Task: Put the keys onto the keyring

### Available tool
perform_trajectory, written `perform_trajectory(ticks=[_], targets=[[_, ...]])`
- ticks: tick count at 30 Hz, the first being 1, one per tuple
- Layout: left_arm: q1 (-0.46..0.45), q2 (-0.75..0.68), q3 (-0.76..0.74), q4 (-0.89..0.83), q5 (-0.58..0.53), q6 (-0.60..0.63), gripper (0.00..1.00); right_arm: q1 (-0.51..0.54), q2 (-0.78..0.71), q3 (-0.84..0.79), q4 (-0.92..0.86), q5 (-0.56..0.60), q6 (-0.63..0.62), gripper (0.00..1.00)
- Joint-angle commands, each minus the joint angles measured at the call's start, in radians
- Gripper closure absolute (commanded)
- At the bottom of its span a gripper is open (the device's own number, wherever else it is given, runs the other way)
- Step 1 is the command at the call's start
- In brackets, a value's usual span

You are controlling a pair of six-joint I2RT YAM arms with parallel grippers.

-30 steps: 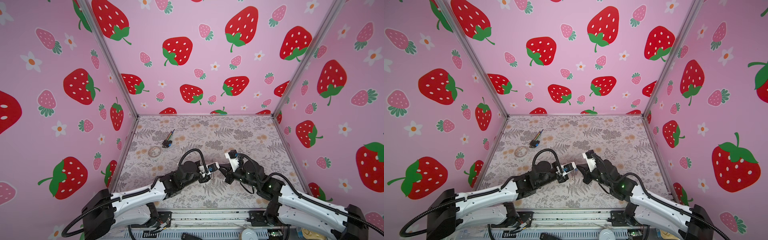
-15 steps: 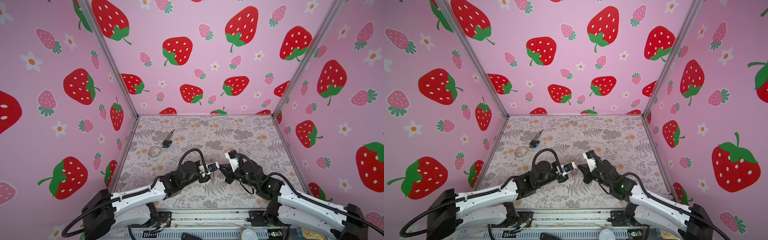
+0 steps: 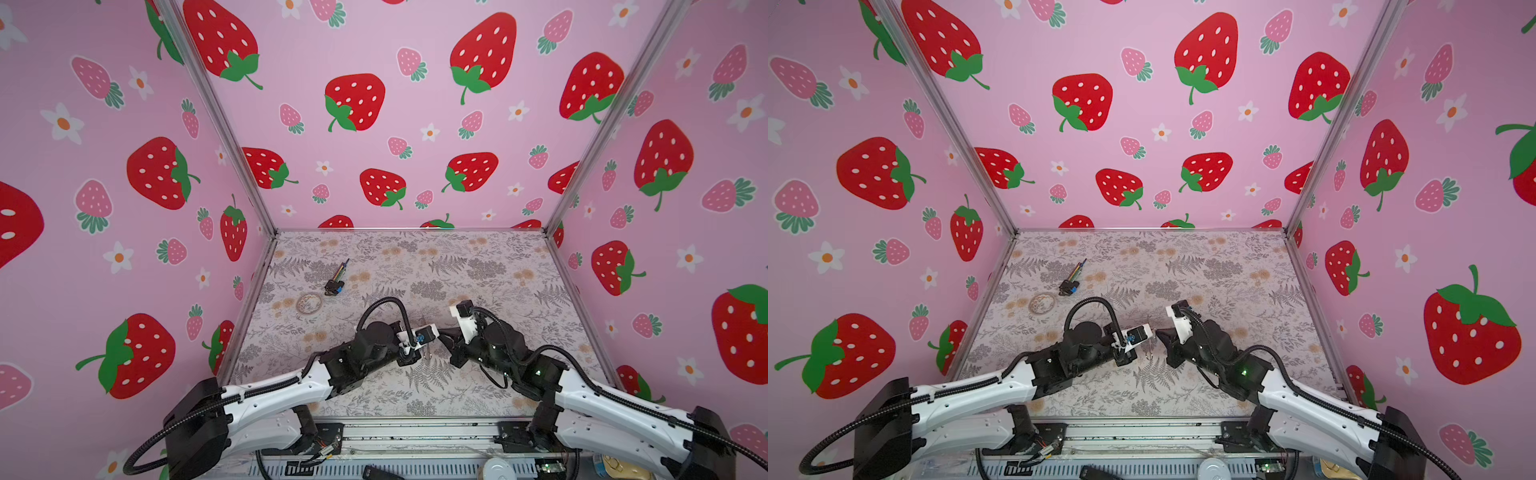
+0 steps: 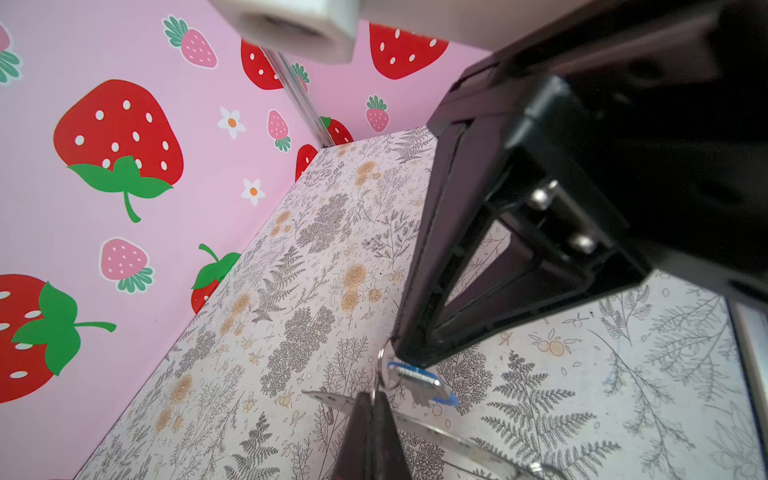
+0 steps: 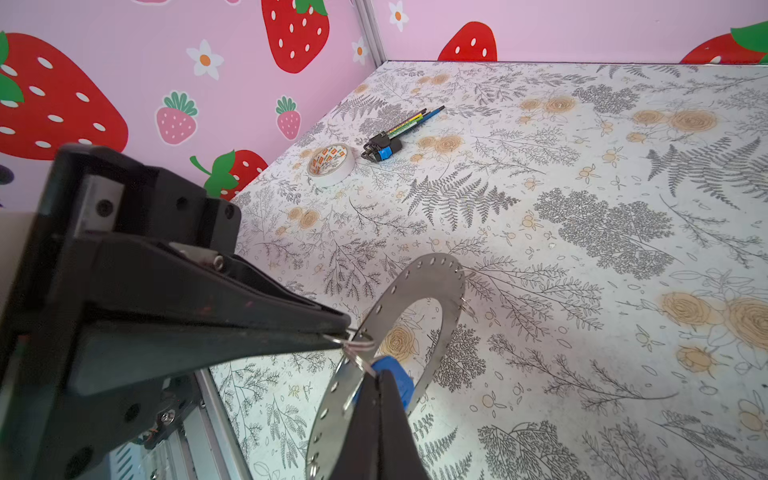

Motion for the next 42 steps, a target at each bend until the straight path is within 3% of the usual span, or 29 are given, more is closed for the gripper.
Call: perform_trajectory(ticks=[1, 14, 29, 42], targets=[[0.003, -0.026, 0.038, 0.033, 0.030, 0.006, 1.00, 0.000, -0.005, -0.004, -0.018, 0.029, 0.035, 1.00], [0.003, -0.054, 0.003, 0.094, 0.138, 0.017, 1.00, -0.036, -0.062, -0.043, -0.025, 0.014, 0.071, 1.00], [0.003, -0.055, -0.003, 0.086, 0.155, 0.050, 1.00, -0.054, -0.030, -0.032, -0.017, -0.075, 0.090, 1.00], [-0.030, -0.065, -0.010, 0.077, 0.035, 0.132, 1.00, -0.063, 0.018, -0.014, -0.034, -0.111, 0.167, 1.00]])
